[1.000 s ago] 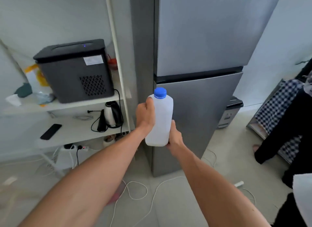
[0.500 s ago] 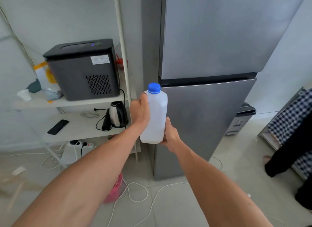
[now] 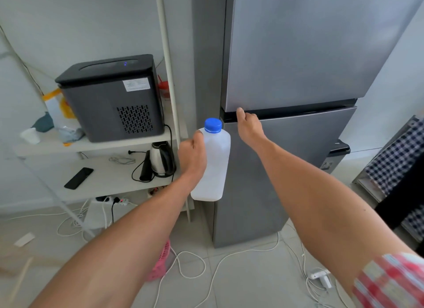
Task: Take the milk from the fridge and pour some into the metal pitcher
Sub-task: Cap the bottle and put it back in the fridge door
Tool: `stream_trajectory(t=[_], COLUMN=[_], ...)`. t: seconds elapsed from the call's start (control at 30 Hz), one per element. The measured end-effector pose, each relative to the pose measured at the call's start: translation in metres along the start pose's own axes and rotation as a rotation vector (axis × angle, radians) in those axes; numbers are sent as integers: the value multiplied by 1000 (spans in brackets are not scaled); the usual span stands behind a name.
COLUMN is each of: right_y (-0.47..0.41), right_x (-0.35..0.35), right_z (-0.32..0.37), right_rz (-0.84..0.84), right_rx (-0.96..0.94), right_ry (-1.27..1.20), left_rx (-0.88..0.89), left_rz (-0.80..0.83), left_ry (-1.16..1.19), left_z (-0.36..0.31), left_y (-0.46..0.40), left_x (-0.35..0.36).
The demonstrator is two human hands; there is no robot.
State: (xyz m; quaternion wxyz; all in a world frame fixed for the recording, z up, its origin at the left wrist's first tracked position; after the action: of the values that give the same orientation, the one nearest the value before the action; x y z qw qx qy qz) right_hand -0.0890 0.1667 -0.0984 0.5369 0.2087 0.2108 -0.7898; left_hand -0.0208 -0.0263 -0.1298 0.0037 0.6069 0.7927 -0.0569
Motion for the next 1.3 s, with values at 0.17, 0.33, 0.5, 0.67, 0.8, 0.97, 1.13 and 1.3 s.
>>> stream_trajectory(t=[0.17, 0.33, 0.5, 0.67, 0.8, 0.97, 1.13, 1.3], right_y=[-17, -16, -13, 10, 30, 61, 99, 147], right_x=[5, 1, 6, -3, -20, -59, -104, -150], right_z=[1, 4, 1, -5, -10, -21, -39, -53], right_rz=[27, 9, -62, -177, -255, -299, -284, -359], right_rx=[33, 30, 29, 122, 183, 372, 401, 370], right_ry=[83, 125, 168, 230, 277, 216, 270, 503], left_rx=[5, -9, -21, -41, -60, -83, -99, -170], left_rz=[4, 13, 6, -3, 29, 65, 155, 205], left_ry=[0, 10, 6, 12, 13, -3, 18, 56], left_z=[2, 5, 8, 18, 26, 33, 47, 61], left_y=[-4, -6, -8, -12, -9, -5, 10, 37], left_x=[-1, -1, -5, -11, -7, 6, 30, 60])
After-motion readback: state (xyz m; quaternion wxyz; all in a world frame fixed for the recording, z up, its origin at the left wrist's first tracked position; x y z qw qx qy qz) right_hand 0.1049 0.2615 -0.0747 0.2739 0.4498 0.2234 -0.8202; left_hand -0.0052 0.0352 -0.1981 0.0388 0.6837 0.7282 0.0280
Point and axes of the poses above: each hand's wrist, its own y-axis away from the middle knuckle, its own x-axis out of the palm, z = x × y, the point moved 3 cm from there along -y, towards the middle knuckle, and after that the axes turned 1 degree about -x, right-handed, at the moved point
